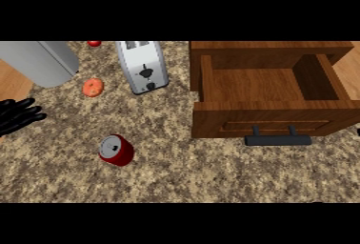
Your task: Pick up the can, place it into the drawer and close the drawer
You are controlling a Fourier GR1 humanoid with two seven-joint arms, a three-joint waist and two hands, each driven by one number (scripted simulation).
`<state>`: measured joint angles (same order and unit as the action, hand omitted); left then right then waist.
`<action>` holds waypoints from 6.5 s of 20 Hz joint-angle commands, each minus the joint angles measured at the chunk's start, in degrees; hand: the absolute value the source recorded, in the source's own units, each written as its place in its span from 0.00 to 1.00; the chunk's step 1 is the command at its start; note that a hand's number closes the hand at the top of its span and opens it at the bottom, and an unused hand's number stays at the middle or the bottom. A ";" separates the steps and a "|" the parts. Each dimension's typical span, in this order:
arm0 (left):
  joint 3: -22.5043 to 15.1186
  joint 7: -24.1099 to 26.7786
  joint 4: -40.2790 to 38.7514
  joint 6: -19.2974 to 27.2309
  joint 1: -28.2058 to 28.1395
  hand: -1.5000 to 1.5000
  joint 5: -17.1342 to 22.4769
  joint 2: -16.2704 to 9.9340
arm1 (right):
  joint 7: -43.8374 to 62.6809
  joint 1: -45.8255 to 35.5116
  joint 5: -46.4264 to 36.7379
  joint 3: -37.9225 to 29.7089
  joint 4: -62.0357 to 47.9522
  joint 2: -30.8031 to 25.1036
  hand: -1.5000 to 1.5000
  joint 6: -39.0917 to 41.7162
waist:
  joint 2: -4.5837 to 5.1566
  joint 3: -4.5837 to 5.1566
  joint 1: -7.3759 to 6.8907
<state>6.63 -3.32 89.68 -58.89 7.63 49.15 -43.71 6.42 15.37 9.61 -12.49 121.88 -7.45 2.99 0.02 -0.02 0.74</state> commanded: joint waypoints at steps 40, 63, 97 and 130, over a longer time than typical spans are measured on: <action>-7.45 -9.34 -14.81 5.41 4.70 0.00 -16.19 22.45 | -3.53 13.90 13.32 -20.14 3.78 4.64 0.00 21.77 | -0.04 0.05 -0.02; -5.86 31.82 -54.94 6.74 18.01 0.00 -54.28 24.57 | 1.50 4.97 14.87 -24.90 0.18 2.43 0.00 23.14 | 0.46 0.16 0.62; -2.39 29.76 -63.08 13.19 22.25 1.00 -44.28 34.61 | 4.71 10.72 20.65 -28.52 5.36 6.35 0.00 26.67 | -0.30 0.00 -0.82; -9.06 -7.47 -4.38 75.80 23.54 1.00 -36.69 43.70 | 7.97 10.59 19.72 -26.49 10.32 7.39 0.00 23.65 | -0.14 0.00 -0.60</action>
<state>-0.45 -5.54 80.59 13.20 29.46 13.88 -0.10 14.22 27.21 32.85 -40.92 131.17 -1.00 27.29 -0.19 -0.02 0.24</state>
